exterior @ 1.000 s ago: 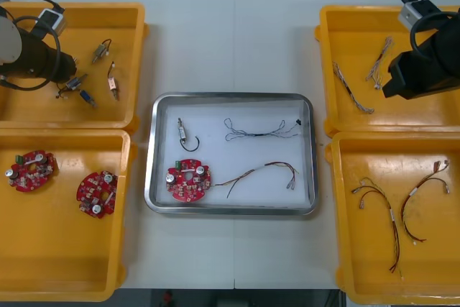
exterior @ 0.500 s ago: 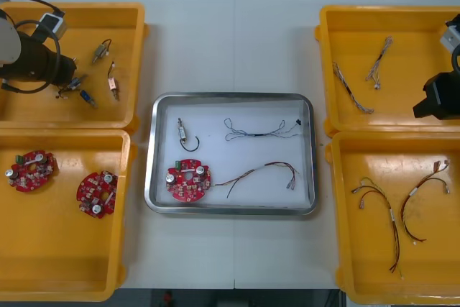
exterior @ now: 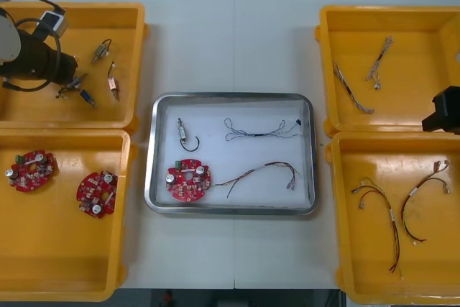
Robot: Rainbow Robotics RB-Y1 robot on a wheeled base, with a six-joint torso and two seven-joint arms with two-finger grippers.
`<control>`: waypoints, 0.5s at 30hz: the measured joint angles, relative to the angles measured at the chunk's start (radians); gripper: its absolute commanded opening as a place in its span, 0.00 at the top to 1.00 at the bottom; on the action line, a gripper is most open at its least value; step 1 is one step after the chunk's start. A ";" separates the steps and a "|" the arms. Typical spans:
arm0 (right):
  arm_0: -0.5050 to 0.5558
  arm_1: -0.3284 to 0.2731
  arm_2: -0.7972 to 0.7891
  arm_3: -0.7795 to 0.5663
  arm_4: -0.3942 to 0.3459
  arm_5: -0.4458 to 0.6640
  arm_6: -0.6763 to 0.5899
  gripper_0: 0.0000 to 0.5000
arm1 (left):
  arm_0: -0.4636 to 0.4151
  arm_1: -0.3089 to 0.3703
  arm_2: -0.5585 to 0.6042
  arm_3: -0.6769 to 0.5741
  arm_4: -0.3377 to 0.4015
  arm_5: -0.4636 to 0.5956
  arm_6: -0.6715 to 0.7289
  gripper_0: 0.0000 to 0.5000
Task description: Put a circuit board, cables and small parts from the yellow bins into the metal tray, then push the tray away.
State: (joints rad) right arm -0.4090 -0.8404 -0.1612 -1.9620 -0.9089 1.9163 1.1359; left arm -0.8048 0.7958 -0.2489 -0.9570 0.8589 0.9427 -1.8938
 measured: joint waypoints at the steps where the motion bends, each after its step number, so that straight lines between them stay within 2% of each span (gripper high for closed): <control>1: 0.002 0.000 0.000 0.000 0.000 0.000 0.000 0.00 | -0.004 0.000 0.000 0.000 0.003 0.001 0.000 1.00; 3: 0.008 0.000 0.000 0.000 -0.002 0.000 0.000 0.00 | -0.014 0.001 0.004 -0.002 0.009 0.018 0.000 1.00; 7: 0.022 0.000 0.000 0.000 -0.008 0.000 0.000 0.00 | -0.025 0.002 0.058 -0.036 0.018 0.119 0.000 1.00; 11: 0.031 -0.001 0.000 0.000 -0.015 0.000 0.000 0.00 | -0.026 0.012 0.137 -0.115 0.033 0.249 0.000 1.00; 15: 0.034 -0.001 0.000 0.000 -0.020 0.000 0.000 0.00 | -0.026 0.034 0.161 -0.224 0.048 0.366 0.025 1.00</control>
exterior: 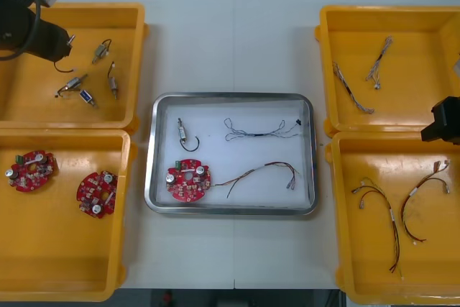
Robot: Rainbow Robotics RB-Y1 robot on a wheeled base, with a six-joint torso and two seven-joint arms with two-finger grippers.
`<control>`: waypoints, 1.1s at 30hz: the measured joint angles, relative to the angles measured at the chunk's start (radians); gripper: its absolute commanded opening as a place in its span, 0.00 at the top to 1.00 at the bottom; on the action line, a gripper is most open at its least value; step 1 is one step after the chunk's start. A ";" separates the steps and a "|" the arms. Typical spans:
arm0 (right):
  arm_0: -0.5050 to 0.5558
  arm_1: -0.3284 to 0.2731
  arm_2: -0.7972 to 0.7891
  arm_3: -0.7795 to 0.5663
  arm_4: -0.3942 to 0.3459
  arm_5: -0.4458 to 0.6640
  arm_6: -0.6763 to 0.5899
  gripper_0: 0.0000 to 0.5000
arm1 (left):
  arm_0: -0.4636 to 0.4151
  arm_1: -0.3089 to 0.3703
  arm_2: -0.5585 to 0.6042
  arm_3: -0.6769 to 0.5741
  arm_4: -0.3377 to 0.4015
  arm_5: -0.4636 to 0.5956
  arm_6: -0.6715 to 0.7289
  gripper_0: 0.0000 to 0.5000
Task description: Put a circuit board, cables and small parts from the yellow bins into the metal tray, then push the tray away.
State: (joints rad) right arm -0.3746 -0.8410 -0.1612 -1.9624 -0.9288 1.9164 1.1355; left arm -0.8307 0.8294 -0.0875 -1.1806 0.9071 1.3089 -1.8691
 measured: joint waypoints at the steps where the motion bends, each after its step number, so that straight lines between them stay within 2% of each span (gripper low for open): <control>1: 0.001 0.000 0.000 0.000 -0.001 0.000 0.000 0.00 | 0.000 0.005 0.000 -0.031 0.002 0.026 0.023 1.00; 4: 0.004 0.000 0.000 0.000 -0.004 0.000 -0.001 0.00 | 0.000 0.012 0.000 -0.129 0.003 0.105 0.178 1.00; 10: 0.008 0.000 0.000 -0.001 -0.005 0.000 -0.037 0.00 | 0.000 0.012 0.000 -0.286 0.009 0.206 0.693 1.00; 12: 0.009 0.000 0.000 -0.001 -0.005 0.000 -0.043 0.00 | 0.001 0.012 0.000 -0.338 0.010 0.224 0.784 1.00; 20: 0.011 0.000 0.000 -0.001 -0.005 0.000 -0.043 0.00 | 0.027 0.011 0.000 -0.528 0.010 0.319 0.801 1.00; 25: 0.011 0.000 0.000 -0.001 -0.012 0.000 -0.043 0.00 | 0.056 -0.011 -0.001 -0.628 -0.022 0.391 0.853 1.00; 27: 0.012 0.000 0.000 -0.001 -0.012 0.000 -0.043 0.00 | 0.077 -0.031 -0.007 -0.667 -0.051 0.396 0.935 1.00; 31: 0.012 0.000 0.000 -0.001 -0.012 0.000 -0.043 0.00 | 0.109 -0.079 -0.066 -0.730 -0.171 0.396 1.170 1.00; 33: 0.012 0.000 0.000 -0.002 -0.013 0.000 -0.043 0.00 | 0.114 -0.102 -0.107 -0.735 -0.209 0.396 1.279 1.00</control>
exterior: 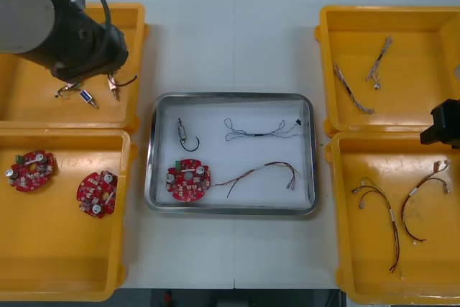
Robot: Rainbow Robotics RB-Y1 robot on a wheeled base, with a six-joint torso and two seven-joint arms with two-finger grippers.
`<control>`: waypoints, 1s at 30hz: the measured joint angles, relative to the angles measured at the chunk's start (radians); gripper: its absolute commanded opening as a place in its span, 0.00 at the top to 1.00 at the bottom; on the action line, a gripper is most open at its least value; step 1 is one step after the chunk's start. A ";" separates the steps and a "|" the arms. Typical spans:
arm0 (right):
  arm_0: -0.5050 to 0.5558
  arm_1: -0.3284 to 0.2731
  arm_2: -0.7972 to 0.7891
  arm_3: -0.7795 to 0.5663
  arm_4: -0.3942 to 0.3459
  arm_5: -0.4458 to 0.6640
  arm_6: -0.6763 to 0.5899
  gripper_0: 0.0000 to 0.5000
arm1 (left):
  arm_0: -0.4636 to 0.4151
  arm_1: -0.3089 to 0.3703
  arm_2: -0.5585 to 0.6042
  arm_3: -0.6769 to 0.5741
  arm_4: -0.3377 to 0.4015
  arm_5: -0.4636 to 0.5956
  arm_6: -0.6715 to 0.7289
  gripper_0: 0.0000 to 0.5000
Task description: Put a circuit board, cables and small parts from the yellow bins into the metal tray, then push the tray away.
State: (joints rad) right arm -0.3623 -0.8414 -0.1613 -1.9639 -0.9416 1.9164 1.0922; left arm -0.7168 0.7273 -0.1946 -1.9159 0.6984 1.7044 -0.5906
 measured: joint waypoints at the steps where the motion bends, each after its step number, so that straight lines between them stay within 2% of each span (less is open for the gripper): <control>1: 0.000 0.000 0.000 0.000 0.000 0.000 0.000 0.00 | 0.001 -0.012 -0.019 0.000 -0.014 0.000 0.038 1.00; 3: 0.001 0.000 0.000 0.000 0.000 0.000 0.000 0.00 | 0.001 -0.038 -0.057 0.000 -0.042 0.000 0.077 1.00; 12: 0.001 0.000 0.000 0.000 -0.001 0.000 0.000 0.00 | 0.002 -0.146 -0.168 0.000 -0.156 0.000 0.078 1.00; 23: 0.001 0.000 0.000 0.000 -0.001 0.000 0.000 0.00 | 0.005 -0.203 -0.307 0.005 -0.259 -0.001 0.107 1.00; 30: 0.001 0.000 0.000 0.000 -0.001 0.000 0.000 0.00 | 0.005 -0.248 -0.356 0.074 -0.334 -0.040 0.146 1.00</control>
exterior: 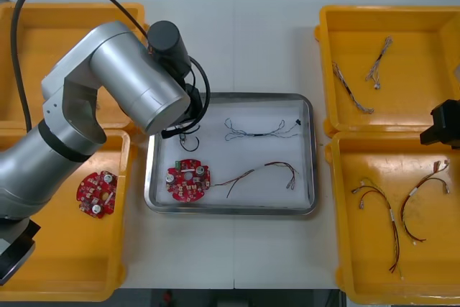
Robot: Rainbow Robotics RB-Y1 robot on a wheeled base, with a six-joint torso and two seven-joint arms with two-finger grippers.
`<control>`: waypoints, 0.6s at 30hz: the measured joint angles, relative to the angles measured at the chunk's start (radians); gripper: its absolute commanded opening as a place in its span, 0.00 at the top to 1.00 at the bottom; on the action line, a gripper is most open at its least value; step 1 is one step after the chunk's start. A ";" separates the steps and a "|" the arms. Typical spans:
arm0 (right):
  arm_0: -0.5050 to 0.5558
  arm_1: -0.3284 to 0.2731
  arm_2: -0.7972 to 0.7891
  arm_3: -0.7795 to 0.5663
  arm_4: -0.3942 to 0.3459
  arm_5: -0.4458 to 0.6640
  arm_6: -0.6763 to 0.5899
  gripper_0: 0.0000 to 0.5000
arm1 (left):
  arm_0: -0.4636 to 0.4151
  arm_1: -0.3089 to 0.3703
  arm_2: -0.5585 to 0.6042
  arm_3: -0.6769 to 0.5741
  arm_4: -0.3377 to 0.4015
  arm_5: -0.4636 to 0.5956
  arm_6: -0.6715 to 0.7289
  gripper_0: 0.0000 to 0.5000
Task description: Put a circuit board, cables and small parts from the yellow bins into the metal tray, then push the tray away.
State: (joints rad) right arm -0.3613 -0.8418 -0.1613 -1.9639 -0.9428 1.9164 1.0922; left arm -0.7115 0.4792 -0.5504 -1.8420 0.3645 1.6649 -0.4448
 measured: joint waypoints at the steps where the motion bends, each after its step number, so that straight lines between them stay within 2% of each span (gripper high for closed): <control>1: 0.000 0.000 0.000 0.000 0.000 0.000 0.000 0.00 | 0.000 -0.006 -0.002 0.009 -0.005 -0.006 0.004 1.00; 12: 0.000 0.000 0.000 0.000 0.000 0.000 0.000 0.00 | 0.001 -0.045 -0.018 0.039 -0.019 -0.024 0.012 1.00; 18: 0.000 0.000 0.000 0.000 0.000 0.000 0.000 0.00 | 0.005 -0.051 -0.053 0.041 -0.030 -0.038 0.061 1.00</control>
State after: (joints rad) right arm -0.3613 -0.8418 -0.1613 -1.9639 -0.9429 1.9164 1.0922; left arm -0.7069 0.4285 -0.6033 -1.8012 0.3346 1.6269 -0.3841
